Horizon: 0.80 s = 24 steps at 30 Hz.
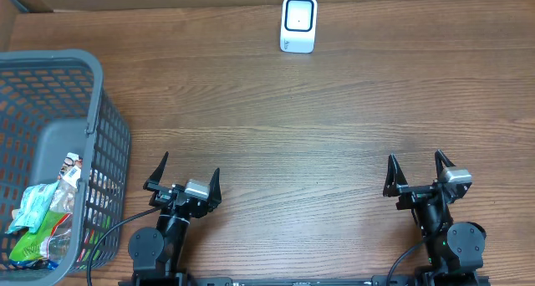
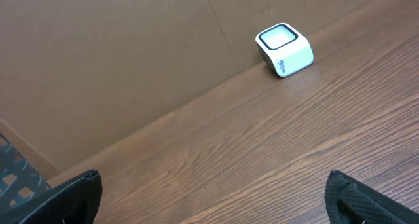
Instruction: Scan the item barcode
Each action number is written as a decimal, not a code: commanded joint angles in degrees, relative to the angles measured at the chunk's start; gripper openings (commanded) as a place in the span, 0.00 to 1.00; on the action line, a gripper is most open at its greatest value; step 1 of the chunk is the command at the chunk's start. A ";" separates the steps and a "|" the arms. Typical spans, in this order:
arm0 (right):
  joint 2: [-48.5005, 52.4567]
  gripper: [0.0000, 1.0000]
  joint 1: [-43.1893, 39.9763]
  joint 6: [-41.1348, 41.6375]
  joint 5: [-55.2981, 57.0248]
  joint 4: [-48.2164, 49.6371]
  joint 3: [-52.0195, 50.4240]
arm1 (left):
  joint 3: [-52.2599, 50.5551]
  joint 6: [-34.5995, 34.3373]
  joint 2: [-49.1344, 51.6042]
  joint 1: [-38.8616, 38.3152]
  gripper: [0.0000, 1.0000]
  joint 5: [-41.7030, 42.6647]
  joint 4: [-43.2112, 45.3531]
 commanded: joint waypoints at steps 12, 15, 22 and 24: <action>-0.24 1.00 0.37 -0.02 0.15 0.37 -0.59 | -0.24 1.07 -0.57 -0.35 1.00 0.46 0.04; -0.24 1.00 0.37 -0.02 0.15 0.37 -0.59 | -0.24 1.07 -0.57 -0.35 0.99 0.46 0.04; -0.24 1.00 0.37 -0.02 0.33 0.35 -0.59 | -0.24 1.07 -0.57 -0.35 1.00 0.46 0.04; -0.24 1.00 0.37 -0.04 0.61 0.37 -0.59 | -0.24 1.11 -0.57 -0.35 1.00 0.46 0.07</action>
